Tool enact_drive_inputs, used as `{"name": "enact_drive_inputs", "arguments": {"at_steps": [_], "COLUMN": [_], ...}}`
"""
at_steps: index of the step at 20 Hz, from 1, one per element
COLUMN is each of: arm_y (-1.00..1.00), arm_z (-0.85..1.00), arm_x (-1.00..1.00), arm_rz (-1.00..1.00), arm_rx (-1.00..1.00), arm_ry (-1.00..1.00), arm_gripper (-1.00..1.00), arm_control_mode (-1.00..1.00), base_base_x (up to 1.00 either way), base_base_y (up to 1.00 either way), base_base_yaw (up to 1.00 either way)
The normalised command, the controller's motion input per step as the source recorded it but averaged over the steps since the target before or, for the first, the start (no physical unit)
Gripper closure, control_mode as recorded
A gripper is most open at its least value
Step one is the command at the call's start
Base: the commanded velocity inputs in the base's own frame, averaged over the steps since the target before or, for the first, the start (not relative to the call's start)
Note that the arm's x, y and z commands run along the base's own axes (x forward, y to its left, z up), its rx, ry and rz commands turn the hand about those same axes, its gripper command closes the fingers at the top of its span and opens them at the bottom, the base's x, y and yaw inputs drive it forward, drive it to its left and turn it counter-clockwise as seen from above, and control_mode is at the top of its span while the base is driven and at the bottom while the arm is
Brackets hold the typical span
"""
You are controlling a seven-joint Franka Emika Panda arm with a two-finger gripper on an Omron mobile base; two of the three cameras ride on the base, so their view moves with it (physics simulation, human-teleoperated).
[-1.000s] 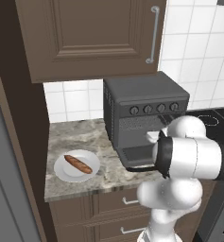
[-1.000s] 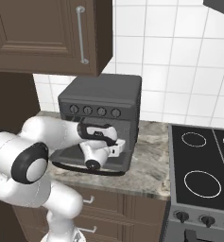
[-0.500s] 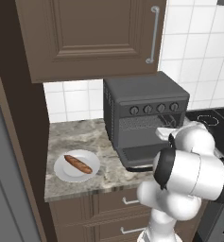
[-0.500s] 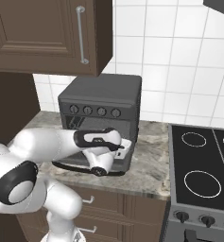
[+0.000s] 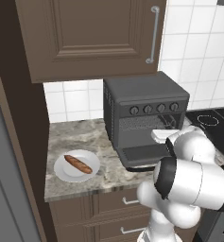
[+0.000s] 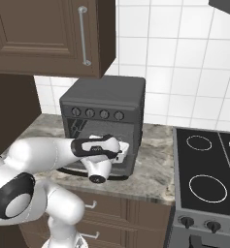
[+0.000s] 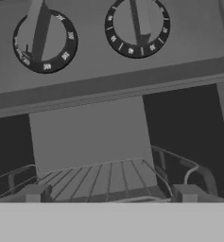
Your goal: Pull the toaster oven rack outwards. Pick up the baguette from the plate and place it on the toaster oven rack. Close the toaster oven door fully and set the temperature to the lowest setting.
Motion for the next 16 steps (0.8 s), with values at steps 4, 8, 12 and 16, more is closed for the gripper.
{"name": "enact_drive_inputs", "arguments": {"at_steps": [4,8,12,16], "arm_y": [0.20,0.21,0.22,0.37], "arm_z": [0.12,0.21,0.10,0.00], "arm_x": [0.00,0.00,0.00,0.06], "arm_rz": [0.00,0.01,0.01,0.02], "arm_rx": [0.00,-0.06,-0.15,-0.25], "arm_ry": [-0.04,-0.08,-0.08,-0.02], "arm_gripper": [-1.00,-1.00,-1.00,-1.00], "arm_control_mode": [-1.00,-1.00,-1.00,-1.00], "base_base_x": [0.00,0.00,0.00,0.00], "base_base_y": [0.00,0.00,0.00,0.00], "base_base_yaw": [0.00,0.00,0.00,0.00]}}
